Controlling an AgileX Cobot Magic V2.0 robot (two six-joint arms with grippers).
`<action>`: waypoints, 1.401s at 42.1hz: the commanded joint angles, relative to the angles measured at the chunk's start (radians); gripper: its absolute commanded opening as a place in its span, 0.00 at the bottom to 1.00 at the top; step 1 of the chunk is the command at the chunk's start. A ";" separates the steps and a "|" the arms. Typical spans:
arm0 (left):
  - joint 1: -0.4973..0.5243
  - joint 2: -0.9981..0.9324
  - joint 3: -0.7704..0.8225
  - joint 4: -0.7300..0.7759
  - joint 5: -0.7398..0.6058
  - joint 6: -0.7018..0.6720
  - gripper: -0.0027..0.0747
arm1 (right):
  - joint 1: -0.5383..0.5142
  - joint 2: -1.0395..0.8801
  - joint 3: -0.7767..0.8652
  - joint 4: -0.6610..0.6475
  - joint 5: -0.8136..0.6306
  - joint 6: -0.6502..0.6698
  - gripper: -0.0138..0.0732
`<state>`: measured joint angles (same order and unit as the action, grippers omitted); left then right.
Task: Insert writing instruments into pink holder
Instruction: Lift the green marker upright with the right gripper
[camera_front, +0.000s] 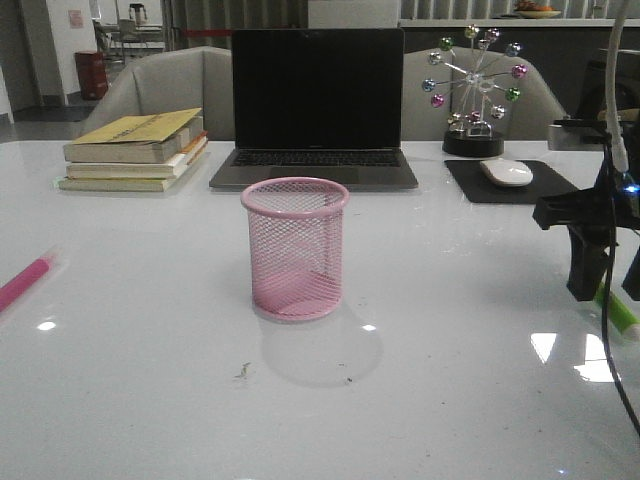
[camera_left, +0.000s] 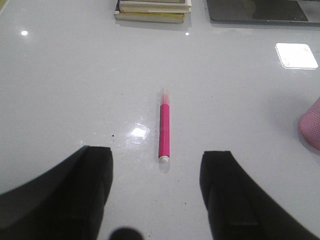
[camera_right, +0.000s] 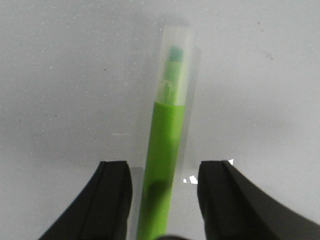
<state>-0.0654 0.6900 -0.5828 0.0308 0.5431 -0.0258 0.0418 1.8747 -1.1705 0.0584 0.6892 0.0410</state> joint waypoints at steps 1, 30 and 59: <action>-0.006 0.001 -0.029 -0.004 -0.079 -0.007 0.62 | -0.002 -0.044 -0.030 0.002 -0.024 -0.004 0.63; -0.006 0.001 -0.029 -0.004 -0.079 -0.007 0.62 | -0.002 -0.033 -0.030 0.002 -0.008 -0.004 0.63; -0.006 0.001 -0.029 -0.004 -0.079 -0.007 0.62 | -0.002 -0.036 -0.030 0.002 0.008 -0.004 0.35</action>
<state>-0.0654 0.6900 -0.5828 0.0308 0.5429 -0.0258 0.0418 1.8890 -1.1726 0.0584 0.7102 0.0409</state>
